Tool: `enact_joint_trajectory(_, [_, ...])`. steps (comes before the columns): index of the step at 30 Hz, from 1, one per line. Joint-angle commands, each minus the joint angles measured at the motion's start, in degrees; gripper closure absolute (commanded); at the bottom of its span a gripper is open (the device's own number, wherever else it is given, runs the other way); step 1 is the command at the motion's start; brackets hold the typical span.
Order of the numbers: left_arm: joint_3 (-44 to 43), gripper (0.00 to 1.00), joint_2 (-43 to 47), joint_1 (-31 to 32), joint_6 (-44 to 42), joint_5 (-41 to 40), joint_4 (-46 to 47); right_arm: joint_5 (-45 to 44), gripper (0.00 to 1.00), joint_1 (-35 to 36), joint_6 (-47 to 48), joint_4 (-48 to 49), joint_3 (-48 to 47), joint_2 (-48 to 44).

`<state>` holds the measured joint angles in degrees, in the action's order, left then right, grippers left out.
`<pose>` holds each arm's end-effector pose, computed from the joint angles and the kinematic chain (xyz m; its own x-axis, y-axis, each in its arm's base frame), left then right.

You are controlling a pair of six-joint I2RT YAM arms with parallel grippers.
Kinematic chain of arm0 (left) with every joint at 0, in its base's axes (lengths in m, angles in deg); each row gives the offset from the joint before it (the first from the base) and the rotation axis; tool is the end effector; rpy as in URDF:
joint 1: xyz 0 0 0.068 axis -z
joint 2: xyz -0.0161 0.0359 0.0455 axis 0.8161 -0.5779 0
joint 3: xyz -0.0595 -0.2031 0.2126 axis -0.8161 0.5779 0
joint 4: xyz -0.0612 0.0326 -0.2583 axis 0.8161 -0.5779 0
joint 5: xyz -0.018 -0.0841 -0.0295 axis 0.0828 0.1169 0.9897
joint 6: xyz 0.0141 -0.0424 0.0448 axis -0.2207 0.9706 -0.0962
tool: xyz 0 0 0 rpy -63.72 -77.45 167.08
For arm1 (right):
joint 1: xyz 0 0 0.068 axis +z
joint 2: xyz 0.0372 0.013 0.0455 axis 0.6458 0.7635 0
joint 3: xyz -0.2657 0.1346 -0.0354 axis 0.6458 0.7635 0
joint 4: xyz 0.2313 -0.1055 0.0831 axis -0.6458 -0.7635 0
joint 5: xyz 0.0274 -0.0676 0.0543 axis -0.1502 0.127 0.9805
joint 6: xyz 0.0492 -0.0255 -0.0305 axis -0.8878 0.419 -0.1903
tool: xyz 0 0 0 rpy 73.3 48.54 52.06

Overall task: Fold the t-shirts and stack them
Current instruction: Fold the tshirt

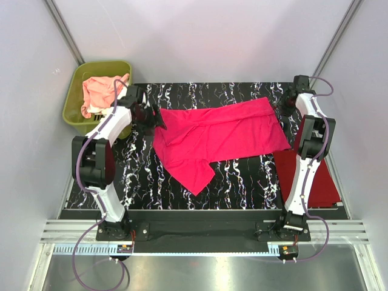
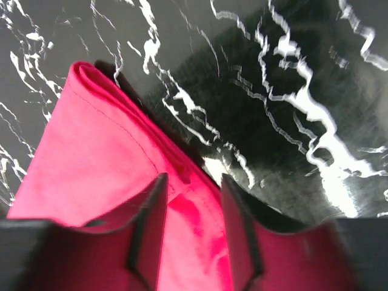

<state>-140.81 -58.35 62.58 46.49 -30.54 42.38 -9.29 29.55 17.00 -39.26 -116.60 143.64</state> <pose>0.3989 -0.0699 0.2452 -0.9017 -0.3437 -0.2623 -0.2008 0.8703 -0.4498 0.5496 -0.0989 0.1764 -0.6643 0.5717 -0.4816 0.4726 0.8203 0.3220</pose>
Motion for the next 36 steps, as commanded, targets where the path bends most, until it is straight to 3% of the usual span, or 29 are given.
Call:
enact_joint_trajectory(1, [-7.3, 0.27, 3.8, -0.1, -4.8, -7.6, -0.7, -2.8, 0.44, -0.3, 6.6, 3.1, -4.7, -2.0])
enact_joint_trajectory(8, [-22.8, 0.31, -10.6, -1.4, -8.2, -10.3, 0.2, 4.9, 0.27, -0.2, 8.5, 4.3, -15.2, 8.1])
enact_joint_trajectory(12, [-32.4, 0.41, -20.2, -1.8, -8.2, -10.9, 0.1, 7.0, 0.28, -0.2, 9.3, 4.9, -19.1, 10.8])
enact_joint_trajectory(14, [-34.5, 0.42, -23.1, -1.8, -7.9, -11.5, 0.6, 7.6, 0.30, -0.2, 9.4, 5.8, -19.8, 11.3])
enact_joint_trajectory(18, [-35.0, 0.42, -25.4, -1.9, -6.1, -13.1, 3.0, 10.1, 0.35, -0.1, 9.2, 6.5, -20.9, 12.8])
enact_joint_trajectory(29, [-33.0, 0.46, -26.9, -1.9, -4.1, -14.4, 5.8, 14.7, 0.37, 1.0, 9.7, 7.1, -24.5, 16.9])
enact_joint_trajectory(36, [-33.5, 0.43, -28.1, -2.0, -2.8, -15.2, 7.4, 15.7, 0.40, 1.5, 9.2, 7.9, -25.0, 17.7])
